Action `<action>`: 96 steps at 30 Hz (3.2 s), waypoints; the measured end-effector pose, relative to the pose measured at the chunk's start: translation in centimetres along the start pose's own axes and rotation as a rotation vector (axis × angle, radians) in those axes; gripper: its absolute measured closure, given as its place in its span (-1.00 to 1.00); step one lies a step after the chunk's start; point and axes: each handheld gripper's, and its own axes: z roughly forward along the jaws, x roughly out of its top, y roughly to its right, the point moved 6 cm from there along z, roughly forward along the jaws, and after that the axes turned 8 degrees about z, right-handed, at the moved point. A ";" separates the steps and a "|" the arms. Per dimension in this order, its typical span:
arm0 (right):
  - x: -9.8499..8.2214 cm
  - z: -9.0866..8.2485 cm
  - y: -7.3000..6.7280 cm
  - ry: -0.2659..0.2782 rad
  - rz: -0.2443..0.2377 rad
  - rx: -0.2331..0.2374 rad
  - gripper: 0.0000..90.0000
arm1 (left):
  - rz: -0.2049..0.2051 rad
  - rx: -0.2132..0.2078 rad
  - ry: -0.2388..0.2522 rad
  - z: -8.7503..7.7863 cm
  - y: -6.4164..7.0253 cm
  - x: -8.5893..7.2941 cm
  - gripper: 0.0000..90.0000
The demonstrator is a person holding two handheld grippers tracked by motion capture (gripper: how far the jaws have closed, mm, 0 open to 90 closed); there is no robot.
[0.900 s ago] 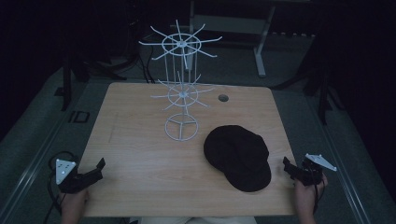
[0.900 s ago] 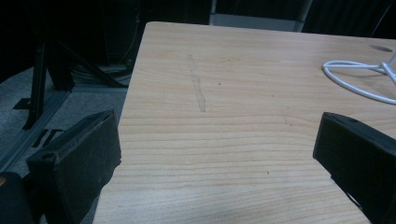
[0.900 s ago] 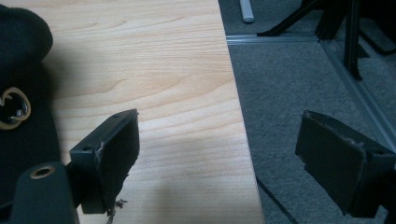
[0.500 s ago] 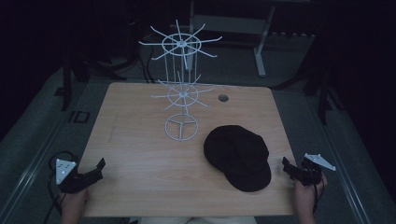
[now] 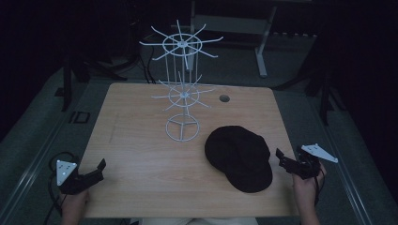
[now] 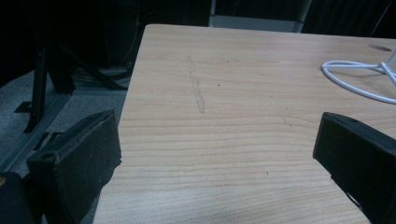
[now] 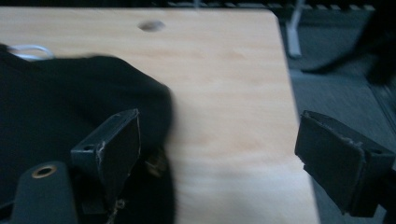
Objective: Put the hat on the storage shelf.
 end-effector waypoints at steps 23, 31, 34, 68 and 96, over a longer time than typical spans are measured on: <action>3.6 2.3 -10.3 -0.068 -0.245 0.228 -0.67 | 0.047 0.016 0.028 -0.2 0.3 0.1 -0.97; 2.8 5.0 -13.2 -0.181 -0.269 0.300 -0.68 | 0.036 0.001 0.022 -0.1 0.3 0.1 -0.97; 2.7 6.1 -13.8 -0.209 -0.273 0.294 -0.68 | 0.031 -0.004 0.021 -0.1 0.2 0.1 -0.97; 2.8 5.8 -14.3 -0.209 -0.345 0.319 0.82 | 0.027 -0.002 0.015 -0.1 0.2 0.1 -0.97; 12.4 -4.4 -14.1 0.137 -0.240 0.429 0.82 | 0.025 -0.004 0.012 0.0 0.2 0.1 -0.97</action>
